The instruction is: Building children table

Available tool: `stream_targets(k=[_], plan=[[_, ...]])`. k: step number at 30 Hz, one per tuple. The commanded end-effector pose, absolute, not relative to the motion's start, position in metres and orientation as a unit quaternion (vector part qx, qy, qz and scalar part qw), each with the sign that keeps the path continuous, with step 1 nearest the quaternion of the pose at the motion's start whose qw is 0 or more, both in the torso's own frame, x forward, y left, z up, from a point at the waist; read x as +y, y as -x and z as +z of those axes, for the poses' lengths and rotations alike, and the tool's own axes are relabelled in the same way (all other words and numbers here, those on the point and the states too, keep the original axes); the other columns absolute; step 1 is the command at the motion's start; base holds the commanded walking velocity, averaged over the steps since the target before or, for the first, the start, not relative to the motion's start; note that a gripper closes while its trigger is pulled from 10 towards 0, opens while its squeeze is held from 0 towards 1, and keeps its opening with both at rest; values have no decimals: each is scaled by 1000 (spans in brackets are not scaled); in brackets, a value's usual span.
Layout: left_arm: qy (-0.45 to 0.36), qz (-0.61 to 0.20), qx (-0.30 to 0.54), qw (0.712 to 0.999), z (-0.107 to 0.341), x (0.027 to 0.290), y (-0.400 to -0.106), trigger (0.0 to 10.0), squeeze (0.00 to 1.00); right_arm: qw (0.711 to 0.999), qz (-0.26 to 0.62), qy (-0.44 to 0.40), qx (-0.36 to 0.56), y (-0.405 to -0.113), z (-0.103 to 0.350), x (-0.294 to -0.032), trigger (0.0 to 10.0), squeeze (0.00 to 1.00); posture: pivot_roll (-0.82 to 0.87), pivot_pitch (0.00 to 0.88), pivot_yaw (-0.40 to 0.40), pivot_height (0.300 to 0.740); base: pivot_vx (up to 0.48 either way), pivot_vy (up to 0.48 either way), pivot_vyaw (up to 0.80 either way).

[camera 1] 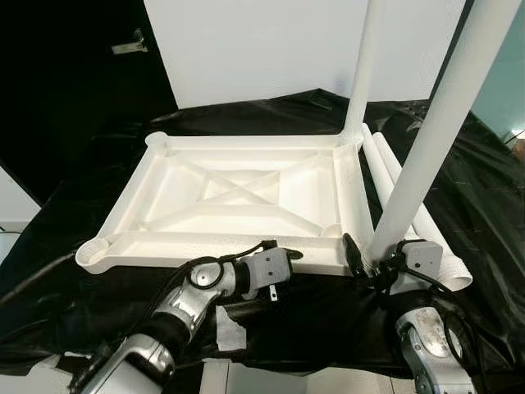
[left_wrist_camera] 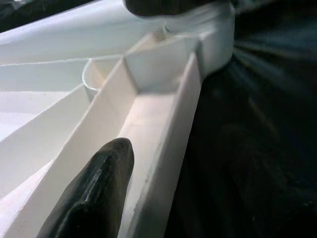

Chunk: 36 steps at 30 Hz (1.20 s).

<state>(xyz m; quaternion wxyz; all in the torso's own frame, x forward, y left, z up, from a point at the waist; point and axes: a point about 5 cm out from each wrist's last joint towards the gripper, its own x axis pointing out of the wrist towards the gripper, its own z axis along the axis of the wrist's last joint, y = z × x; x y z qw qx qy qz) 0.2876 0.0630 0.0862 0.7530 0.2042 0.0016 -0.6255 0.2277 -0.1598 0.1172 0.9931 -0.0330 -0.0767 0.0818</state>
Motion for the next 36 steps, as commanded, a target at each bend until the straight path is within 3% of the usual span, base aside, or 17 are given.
stream_targets(k=[1, 4, 5, 7, 11, 13, 19, 28, 30, 34, 35, 36], plan=[[-181, -744, 89, 637, 65, 74, -265, 10000, 0, 993, 82, 35, -74, -226, 116, -158, 10000, 0, -184, 31, 47, 740, 0, 0, 0], [-156, -737, 73, 653, 72, 75, -268, 10000, 0, 993, 78, 39, -77, -225, 116, -158, 10000, 0, -184, 31, 47, 740, 0, 0, 0], [-119, -725, 48, 677, 82, 76, -273, 10000, 0, 993, 67, 45, -86, -222, 117, -157, 10000, 0, -183, 32, 45, 740, 0, 0, 0], [-88, -715, 28, 693, 90, 77, -276, 10000, 0, 993, 57, 48, -94, -220, 119, -156, 10000, 0, -185, 33, 47, 740, 0, 0, 0], [-64, -705, 13, 706, 96, 78, -277, 10000, 0, 993, 50, 49, -100, -218, 120, -154, 10000, 0, -189, 34, 49, 740, 0, 0, 0], [-29, -687, -6, 726, 103, 79, -278, 10000, 0, 992, 32, 51, -109, -213, 123, -155, 10000, 0, -193, 33, 50, 740, 0, 0, 0], [7, -668, -22, 744, 111, 83, -278, 10000, 0, 991, 9, 58, -117, -208, 125, -159, 10000, 0, -198, 35, 52, 740, 0, 0, 0], [39, -662, -30, 748, 115, 87, -275, 10000, 0, 990, 2, 75, -122, -204, 126, -160, 10000, 0, -192, 39, 47, 740, 0, 0, 0], [47, -617, -53, 784, 120, 87, -283, 10000, 0, 988, -15, 86, -126, -203, 128, -163, 10000, 0, -191, 39, 46, 740, 0, 0, 0], [52, -582, -67, 809, 123, 87, -289, 10000, 0, 987, -25, 91, -128, -201, 129, -165, 10000, 0, -191, 39, 46, 740, 0, 0, 0], [54, -529, -79, 843, 126, 90, -299, 10000, 0, 986, -35, 95, -131, -200, 130, -167, 10000, 0, -194, 44, 46, 740, 0, 0, 0], [54, -529, -79, 843, 126, 90, -299, 10000, 0, 986, -35, 95, -131, -200, 130, -167, 10000, 0, -194, 44, 46, 740, 0, 0, 0]])
